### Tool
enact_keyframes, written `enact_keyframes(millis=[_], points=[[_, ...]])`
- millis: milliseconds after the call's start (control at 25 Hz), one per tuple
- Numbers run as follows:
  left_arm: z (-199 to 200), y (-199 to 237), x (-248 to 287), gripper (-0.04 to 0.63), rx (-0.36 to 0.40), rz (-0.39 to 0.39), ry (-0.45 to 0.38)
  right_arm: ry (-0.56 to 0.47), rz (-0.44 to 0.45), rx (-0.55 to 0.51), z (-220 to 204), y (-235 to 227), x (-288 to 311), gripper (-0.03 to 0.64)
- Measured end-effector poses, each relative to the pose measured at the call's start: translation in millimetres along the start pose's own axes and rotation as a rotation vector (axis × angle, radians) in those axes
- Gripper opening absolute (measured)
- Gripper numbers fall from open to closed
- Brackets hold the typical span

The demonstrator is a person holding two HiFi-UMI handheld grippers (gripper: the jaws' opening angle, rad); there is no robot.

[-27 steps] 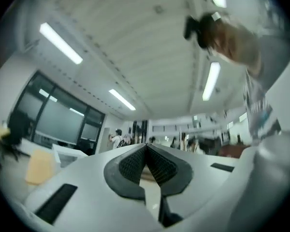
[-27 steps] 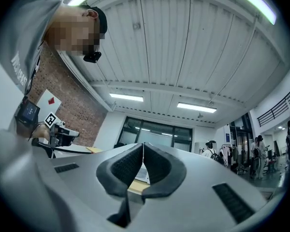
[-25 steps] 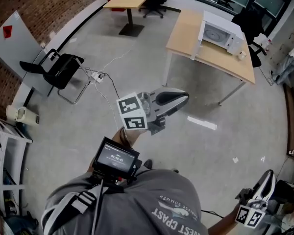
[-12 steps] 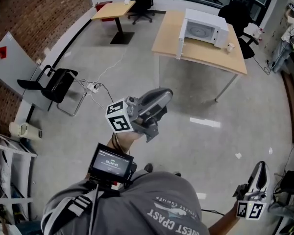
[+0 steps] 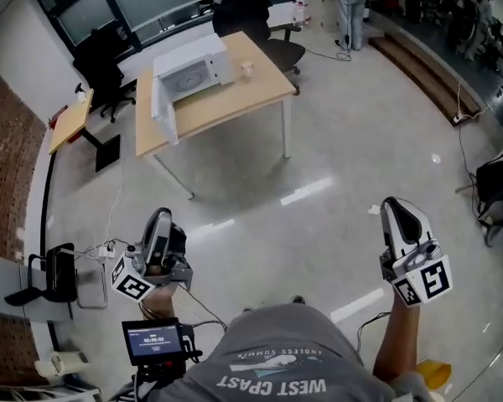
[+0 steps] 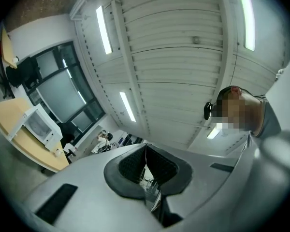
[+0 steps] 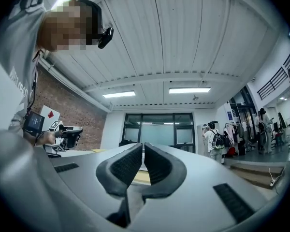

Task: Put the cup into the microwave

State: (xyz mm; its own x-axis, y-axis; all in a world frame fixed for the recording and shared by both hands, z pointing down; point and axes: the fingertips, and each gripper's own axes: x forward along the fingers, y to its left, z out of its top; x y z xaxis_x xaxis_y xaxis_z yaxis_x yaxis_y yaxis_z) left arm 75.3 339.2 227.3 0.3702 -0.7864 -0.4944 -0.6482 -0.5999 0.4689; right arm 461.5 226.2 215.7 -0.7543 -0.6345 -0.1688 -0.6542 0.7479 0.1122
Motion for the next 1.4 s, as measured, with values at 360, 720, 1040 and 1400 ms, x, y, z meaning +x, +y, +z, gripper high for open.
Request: enact_keyframes(millis=[360, 720, 1040, 1400], points=[[-21, 32, 10, 0.021, 0.043, 0.114, 0.053, 0.012, -0.022, 0.06, -32, -48, 18, 0.023], [-24, 122, 34, 0.021, 0.043, 0.146, 0.101, 0.054, -0.029, 0.021, -40, -50, 90, 0.023], [14, 207, 59, 0.021, 0.076, 0.096, 0.14, 0.066, -0.047, -0.03, -39, -26, 185, 0.023], [42, 295, 69, 0.021, 0.093, 0.082, 0.189, 0.115, -0.057, -0.063, -47, -5, 288, 0.023]])
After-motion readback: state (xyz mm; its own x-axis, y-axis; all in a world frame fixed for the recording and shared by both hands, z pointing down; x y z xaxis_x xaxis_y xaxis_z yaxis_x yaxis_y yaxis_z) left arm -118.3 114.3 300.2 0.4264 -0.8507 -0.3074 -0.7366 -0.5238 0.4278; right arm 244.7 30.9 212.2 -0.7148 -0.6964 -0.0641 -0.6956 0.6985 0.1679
